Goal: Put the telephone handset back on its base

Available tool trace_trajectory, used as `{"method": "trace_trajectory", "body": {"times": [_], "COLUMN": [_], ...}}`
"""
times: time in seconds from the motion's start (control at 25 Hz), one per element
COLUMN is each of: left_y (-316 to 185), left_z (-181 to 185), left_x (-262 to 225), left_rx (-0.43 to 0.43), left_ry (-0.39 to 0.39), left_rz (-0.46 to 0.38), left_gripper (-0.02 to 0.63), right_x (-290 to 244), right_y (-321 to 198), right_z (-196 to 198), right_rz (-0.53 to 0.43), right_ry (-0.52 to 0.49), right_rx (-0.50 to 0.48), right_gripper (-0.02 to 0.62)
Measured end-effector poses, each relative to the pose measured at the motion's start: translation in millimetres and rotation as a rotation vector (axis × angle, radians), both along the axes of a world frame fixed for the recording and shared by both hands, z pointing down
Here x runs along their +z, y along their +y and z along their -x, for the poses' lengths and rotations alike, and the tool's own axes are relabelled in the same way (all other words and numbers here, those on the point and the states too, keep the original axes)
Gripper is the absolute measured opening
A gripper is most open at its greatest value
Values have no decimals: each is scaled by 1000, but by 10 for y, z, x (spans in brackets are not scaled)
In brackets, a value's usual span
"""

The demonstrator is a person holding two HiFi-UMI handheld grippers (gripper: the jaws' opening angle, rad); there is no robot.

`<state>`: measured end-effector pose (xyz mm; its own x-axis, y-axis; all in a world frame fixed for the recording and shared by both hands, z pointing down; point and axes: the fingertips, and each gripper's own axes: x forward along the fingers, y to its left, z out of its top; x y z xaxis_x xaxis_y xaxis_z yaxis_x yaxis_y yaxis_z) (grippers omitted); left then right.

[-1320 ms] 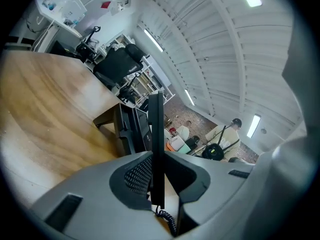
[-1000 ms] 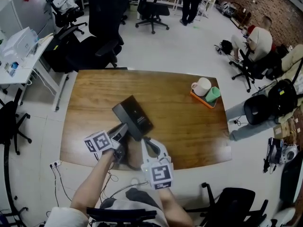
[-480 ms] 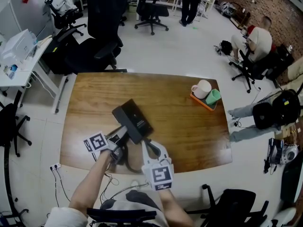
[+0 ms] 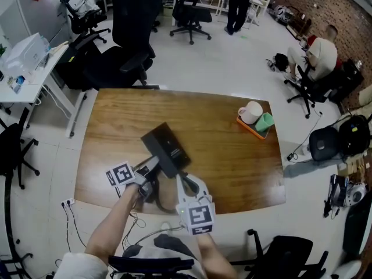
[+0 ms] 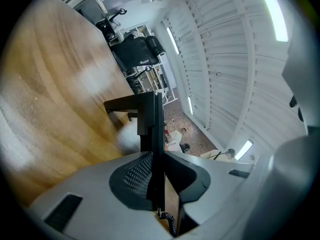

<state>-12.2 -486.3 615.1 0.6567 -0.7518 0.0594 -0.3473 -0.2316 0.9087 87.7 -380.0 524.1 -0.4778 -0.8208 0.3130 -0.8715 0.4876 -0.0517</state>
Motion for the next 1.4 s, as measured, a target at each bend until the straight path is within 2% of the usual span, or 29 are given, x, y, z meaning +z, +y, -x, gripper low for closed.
{"method": "trace_trajectory", "body": {"times": [0.2,0.32,0.64,0.88,1.04,1.12,1.28,1.4], "left_y": [-16,-33,-10,35,107,169,338,407], "left_z": [22,46,161,207,223,204,147,111], "left_x": [12,19,28,-23,-124,-183,-327,-510], "left_rx": [-20,-37,-56,-59,-57,-50,-28,-21], "left_ry": [1,-9,-39,-57,-79,-90,-158,-178], "left_rz": [16,26,44,25,-1,-22,-81,-133], "left_gripper": [72,117,117,116,63,60,12,-3], "right_x": [7,15,17,-44,-113,-135,-234,-350], "right_y": [-6,-4,-20,-23,23,63,140,157], "right_z": [21,46,133,135,149,146,158,184], "right_rz": [0,0,1,-13,-24,-29,-43,-61], "right_ry": [-5,-10,-16,-23,-28,-32,-39,-40], "right_rx": [-4,-11,-22,-20,-19,-19,-22,-22], "right_gripper": [-2,-2,-2,-2,-2,-2,-2,-2]}}
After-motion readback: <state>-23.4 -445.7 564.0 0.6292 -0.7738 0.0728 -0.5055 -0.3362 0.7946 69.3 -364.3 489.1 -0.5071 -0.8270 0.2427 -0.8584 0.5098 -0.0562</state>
